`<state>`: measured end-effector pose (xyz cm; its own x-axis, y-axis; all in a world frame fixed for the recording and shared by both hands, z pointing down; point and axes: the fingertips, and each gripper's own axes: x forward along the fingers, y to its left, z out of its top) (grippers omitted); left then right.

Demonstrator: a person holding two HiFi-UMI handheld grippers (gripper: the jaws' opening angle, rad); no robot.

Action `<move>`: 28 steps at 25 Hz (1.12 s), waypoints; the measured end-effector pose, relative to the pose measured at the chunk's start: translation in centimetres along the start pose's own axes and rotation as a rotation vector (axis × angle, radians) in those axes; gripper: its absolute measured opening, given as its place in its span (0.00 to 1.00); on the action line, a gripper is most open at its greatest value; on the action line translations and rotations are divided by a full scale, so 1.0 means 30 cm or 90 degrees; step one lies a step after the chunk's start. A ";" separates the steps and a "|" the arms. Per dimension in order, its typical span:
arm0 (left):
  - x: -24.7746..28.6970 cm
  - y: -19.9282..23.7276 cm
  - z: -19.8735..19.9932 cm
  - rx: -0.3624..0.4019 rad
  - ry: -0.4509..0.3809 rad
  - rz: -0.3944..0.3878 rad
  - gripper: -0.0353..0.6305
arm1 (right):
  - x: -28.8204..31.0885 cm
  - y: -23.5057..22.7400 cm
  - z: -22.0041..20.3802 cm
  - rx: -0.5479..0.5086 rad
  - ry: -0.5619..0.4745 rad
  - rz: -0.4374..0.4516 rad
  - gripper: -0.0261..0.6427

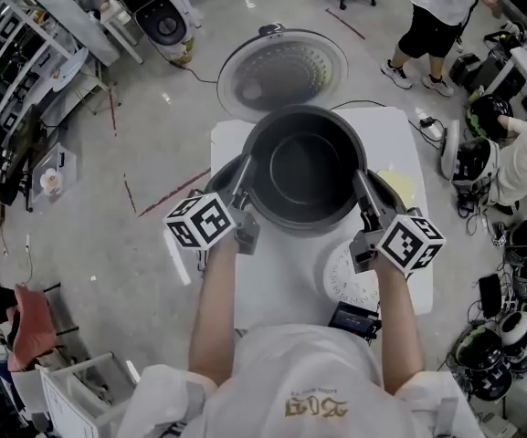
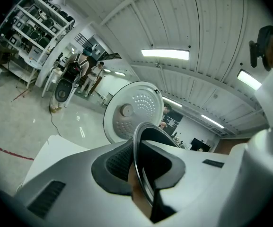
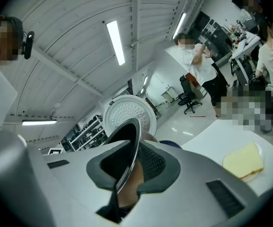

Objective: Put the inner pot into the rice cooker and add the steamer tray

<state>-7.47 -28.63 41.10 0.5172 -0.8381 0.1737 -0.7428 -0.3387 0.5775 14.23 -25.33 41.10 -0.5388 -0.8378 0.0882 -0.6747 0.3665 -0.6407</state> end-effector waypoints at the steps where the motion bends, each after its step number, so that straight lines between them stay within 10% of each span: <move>1: 0.019 0.006 -0.010 0.001 0.005 0.005 0.15 | 0.008 -0.023 -0.005 0.000 0.007 -0.004 0.13; 13: 0.076 0.142 -0.125 0.008 0.069 0.076 0.16 | 0.095 -0.136 -0.114 -0.022 0.087 -0.047 0.15; 28: 0.107 0.172 -0.168 0.149 0.145 0.126 0.19 | 0.122 -0.203 -0.180 -0.093 0.139 -0.106 0.18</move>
<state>-7.51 -30.92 48.65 0.4156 -0.7898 0.4511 -0.9013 -0.2908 0.3212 13.65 -28.45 49.43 -0.5002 -0.7899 0.3548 -0.8193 0.2991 -0.4891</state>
